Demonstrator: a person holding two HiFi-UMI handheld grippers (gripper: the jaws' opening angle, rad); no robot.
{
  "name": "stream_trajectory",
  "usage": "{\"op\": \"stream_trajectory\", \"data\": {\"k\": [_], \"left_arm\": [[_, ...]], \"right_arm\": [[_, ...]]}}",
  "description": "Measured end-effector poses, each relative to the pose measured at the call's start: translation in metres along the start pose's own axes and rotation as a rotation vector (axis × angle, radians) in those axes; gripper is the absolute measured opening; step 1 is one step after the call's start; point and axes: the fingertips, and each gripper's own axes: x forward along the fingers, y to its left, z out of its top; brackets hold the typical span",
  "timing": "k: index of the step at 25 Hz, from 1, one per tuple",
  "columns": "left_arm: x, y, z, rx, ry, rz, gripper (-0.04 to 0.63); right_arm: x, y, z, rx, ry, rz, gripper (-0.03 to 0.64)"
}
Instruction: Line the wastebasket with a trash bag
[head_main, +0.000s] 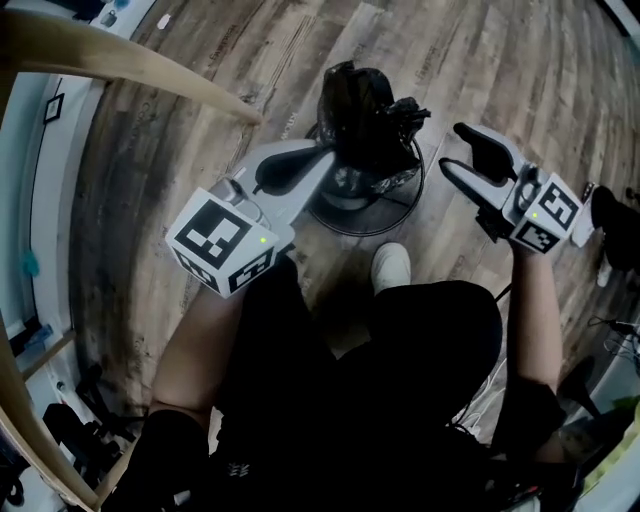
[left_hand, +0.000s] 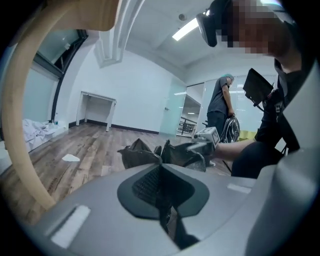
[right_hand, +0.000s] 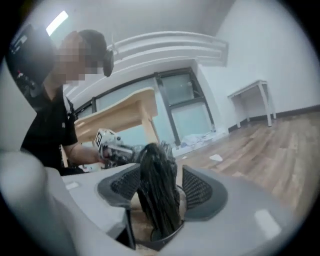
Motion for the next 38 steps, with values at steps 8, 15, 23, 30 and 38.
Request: {"op": "stream_trajectory", "data": {"k": [8,15,23,30,38], "left_arm": [[0.002,-0.013,0.002,0.152,0.043,0.001,0.003],[-0.002,-0.035,-0.001,0.239,0.07,-0.032,0.003],[-0.027,-0.021,-0.006,0.173,0.018,-0.038,0.003],[-0.035,0.03,-0.058,0.12,0.106,0.0,0.003],[0.0,0.09,-0.109,0.03,0.206,0.049,0.003]], "right_arm": [[0.041,0.014,0.065,0.016,0.07,-0.003,0.253],[0.103,0.01,0.055,-0.101,0.302,-0.02,0.28],[0.106,-0.021,-0.007,-0.142,0.502,-0.082,0.027],[0.087,-0.04,-0.04,-0.005,0.472,-0.073,0.005],[0.121,-0.086,-0.073,0.111,0.488,-0.071,0.005]]}}
